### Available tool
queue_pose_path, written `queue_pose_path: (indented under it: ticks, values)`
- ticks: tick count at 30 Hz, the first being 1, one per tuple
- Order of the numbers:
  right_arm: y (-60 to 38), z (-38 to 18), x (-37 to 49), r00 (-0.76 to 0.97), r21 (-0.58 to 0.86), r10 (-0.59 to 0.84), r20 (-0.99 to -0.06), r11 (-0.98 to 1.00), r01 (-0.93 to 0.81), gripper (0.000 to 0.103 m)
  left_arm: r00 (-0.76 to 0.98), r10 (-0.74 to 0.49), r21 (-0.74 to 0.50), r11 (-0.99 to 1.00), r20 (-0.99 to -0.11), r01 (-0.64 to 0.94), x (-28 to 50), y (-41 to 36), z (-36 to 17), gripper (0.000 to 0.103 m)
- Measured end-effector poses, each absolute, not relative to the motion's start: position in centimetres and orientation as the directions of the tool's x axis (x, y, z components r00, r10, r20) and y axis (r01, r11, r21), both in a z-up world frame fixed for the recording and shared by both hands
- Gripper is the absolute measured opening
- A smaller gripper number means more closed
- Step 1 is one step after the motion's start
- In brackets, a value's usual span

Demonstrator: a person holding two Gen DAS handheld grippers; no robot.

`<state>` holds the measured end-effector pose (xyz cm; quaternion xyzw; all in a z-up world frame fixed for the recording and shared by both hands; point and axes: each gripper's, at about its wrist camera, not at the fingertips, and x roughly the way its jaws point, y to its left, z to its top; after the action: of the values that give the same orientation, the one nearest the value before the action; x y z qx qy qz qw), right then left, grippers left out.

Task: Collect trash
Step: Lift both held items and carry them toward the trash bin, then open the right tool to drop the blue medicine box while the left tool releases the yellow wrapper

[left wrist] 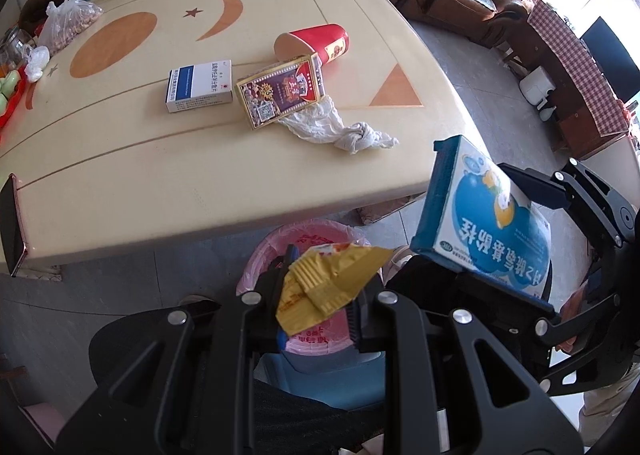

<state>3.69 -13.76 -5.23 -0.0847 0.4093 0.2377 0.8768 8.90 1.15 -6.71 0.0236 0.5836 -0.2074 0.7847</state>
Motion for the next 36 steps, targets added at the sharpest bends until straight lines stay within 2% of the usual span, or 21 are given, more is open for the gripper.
queue_pose_path:
  ticks: [28,29,30,31,36]
  values:
    - [-12.8,-16.7,2.8,0.395,0.112,0.341,-0.853,0.859,-0.5,0.066,0.118,-0.253,-0.188,0.897,-0.96,0.4,8.1,-0.4,-16.7,0.022]
    - [-12.7,-17.2,2.8,0.39,0.108,0.336,-0.857,0.858,-0.502,0.065,0.109,-0.25,-0.188,0.898,-0.962,0.399,8.2,-0.4,-17.2,0.022]
    - [-12.6,-17.6,2.8,0.383,0.108,0.334,-0.861,0.856,-0.506,0.054,0.1,-0.248,-0.19,0.898,-0.964,0.398,8.2,-0.3,-17.7,0.022]
    - [-12.6,-18.1,2.9,0.37,0.116,0.337,-0.866,0.854,-0.507,0.049,0.09,-0.249,-0.194,0.897,-0.964,0.398,8.3,-0.4,-18.4,0.022]
    - [-12.4,-21.9,3.8,0.305,0.144,0.332,-0.893,0.852,-0.504,0.046,0.037,-0.227,-0.193,0.894,-0.973,0.404,8.5,-0.5,-22.3,0.022]
